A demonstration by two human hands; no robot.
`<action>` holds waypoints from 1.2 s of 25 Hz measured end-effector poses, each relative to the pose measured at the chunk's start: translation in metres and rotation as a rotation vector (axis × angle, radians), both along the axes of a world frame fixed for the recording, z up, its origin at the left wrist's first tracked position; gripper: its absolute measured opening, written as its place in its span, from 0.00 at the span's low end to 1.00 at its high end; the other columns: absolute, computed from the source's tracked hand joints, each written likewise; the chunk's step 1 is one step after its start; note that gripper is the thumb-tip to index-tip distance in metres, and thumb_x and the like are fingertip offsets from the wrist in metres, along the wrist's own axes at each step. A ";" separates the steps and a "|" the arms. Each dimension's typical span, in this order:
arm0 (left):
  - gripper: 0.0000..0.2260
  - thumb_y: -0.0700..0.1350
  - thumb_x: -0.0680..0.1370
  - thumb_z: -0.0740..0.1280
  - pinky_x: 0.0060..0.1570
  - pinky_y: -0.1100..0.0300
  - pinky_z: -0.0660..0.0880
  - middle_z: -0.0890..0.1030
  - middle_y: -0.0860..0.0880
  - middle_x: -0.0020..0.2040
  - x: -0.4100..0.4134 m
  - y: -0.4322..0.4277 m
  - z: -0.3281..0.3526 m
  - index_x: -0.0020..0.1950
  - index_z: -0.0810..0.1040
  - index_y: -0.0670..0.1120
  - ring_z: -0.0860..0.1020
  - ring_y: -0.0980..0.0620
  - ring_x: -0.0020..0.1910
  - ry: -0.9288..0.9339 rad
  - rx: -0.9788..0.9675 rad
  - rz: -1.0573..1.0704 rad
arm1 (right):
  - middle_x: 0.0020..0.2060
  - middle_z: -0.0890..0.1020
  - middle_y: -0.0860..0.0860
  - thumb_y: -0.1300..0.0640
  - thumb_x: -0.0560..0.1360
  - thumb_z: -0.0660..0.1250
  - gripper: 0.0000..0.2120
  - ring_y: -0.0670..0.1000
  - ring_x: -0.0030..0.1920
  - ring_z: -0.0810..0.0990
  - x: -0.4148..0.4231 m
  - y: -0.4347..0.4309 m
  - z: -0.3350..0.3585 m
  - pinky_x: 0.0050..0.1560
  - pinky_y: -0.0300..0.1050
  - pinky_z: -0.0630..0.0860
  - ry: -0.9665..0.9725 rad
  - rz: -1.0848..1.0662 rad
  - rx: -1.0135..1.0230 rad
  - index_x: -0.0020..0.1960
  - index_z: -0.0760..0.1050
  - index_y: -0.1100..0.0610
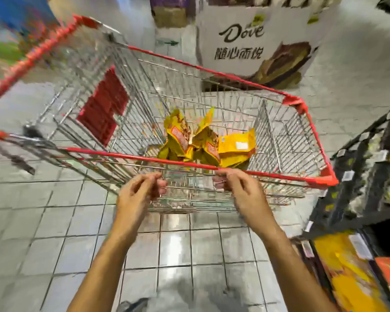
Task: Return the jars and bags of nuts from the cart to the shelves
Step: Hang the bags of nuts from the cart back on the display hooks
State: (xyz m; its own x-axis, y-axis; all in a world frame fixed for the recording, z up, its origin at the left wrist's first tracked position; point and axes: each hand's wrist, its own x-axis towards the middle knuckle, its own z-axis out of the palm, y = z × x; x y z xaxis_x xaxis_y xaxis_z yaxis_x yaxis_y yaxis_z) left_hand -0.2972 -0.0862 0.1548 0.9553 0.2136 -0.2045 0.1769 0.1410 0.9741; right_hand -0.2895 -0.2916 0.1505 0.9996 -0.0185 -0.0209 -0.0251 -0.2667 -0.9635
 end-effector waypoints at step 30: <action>0.17 0.41 0.72 0.68 0.61 0.54 0.63 0.76 0.42 0.61 0.468 0.438 0.053 0.61 0.76 0.43 0.72 0.43 0.63 -1.149 1.451 -1.078 | 0.33 0.69 0.52 0.58 0.78 0.60 0.13 0.48 0.35 0.72 0.314 0.567 0.107 0.28 0.29 0.65 0.369 -0.098 -0.753 0.36 0.62 0.56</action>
